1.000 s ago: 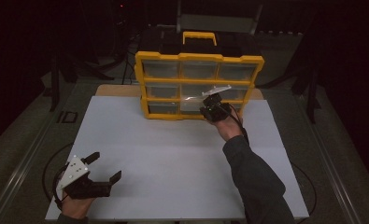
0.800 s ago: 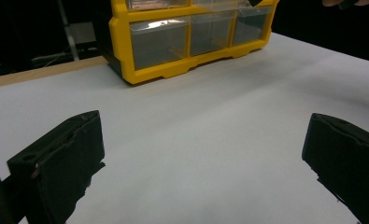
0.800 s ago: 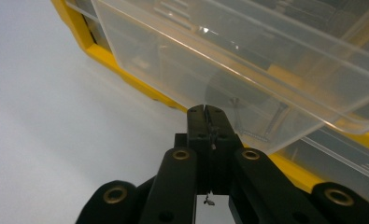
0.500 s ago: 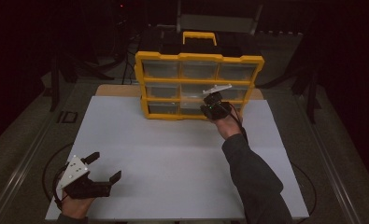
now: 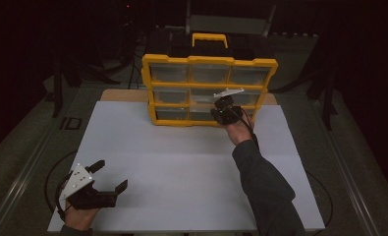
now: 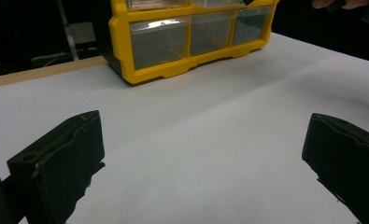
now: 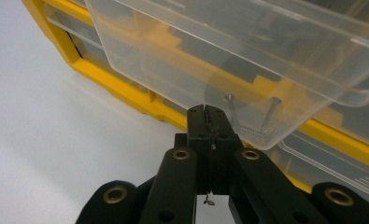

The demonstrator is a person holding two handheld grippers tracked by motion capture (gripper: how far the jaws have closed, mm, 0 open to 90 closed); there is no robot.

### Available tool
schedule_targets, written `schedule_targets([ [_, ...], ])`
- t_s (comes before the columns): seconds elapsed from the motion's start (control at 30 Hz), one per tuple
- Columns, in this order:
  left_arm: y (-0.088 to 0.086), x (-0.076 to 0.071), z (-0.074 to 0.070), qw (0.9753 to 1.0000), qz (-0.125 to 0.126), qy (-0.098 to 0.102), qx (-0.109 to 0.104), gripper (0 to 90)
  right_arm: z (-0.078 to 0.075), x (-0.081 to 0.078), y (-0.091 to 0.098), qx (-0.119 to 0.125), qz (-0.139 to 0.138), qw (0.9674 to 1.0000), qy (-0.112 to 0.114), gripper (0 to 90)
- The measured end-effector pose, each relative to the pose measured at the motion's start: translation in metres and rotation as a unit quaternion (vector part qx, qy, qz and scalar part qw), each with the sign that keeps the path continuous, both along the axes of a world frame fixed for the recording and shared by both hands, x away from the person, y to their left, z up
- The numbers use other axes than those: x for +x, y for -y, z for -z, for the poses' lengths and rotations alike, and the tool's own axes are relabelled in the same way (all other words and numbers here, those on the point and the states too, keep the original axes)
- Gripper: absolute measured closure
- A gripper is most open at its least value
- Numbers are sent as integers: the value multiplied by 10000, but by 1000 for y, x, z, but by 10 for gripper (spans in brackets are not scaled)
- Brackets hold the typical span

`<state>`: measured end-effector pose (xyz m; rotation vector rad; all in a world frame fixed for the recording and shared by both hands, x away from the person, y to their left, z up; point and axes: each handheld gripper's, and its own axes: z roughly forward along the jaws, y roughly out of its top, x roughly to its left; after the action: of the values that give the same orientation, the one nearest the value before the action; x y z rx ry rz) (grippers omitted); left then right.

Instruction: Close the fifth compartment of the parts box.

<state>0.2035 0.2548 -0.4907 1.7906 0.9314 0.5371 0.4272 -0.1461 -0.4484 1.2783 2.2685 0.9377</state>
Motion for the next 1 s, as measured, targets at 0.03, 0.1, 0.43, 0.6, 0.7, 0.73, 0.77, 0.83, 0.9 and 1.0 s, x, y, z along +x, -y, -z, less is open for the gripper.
schedule_targets([
  [0.03,0,0,0,10000,-1,0,-3,0,1,1,0,4,2,10000,15,897],
  [0.1,0,0,0,10000,1,1,5,0,1,1,0,6,13,10000,24,897],
  [0.43,-1,0,-1,10000,-4,12,4,0,4,6,0,94,89,9999,51,897],
  [0.6,-1,0,-1,10000,-16,7,-8,0,4,9,0,107,136,9998,61,897],
  [0.7,-1,-1,-1,10000,-15,8,-8,0,5,11,1,135,170,9997,72,897],
  [0.73,-1,-1,-1,10000,-16,8,-12,0,5,11,1,151,200,9997,75,897],
  [0.77,-1,-1,-1,10000,-15,9,-11,0,5,12,1,147,218,9996,79,897],
  [0.83,-1,-1,-1,10000,-18,12,-18,1,5,13,2,174,251,9995,82,897],
  [0.9,-2,-1,-1,10000,-12,9,-7,0,5,13,1,202,286,9994,60,897],
  [1.0,-1,-1,-1,10000,-9,7,2,0,4,14,1,173,285,9994,73,897],
])
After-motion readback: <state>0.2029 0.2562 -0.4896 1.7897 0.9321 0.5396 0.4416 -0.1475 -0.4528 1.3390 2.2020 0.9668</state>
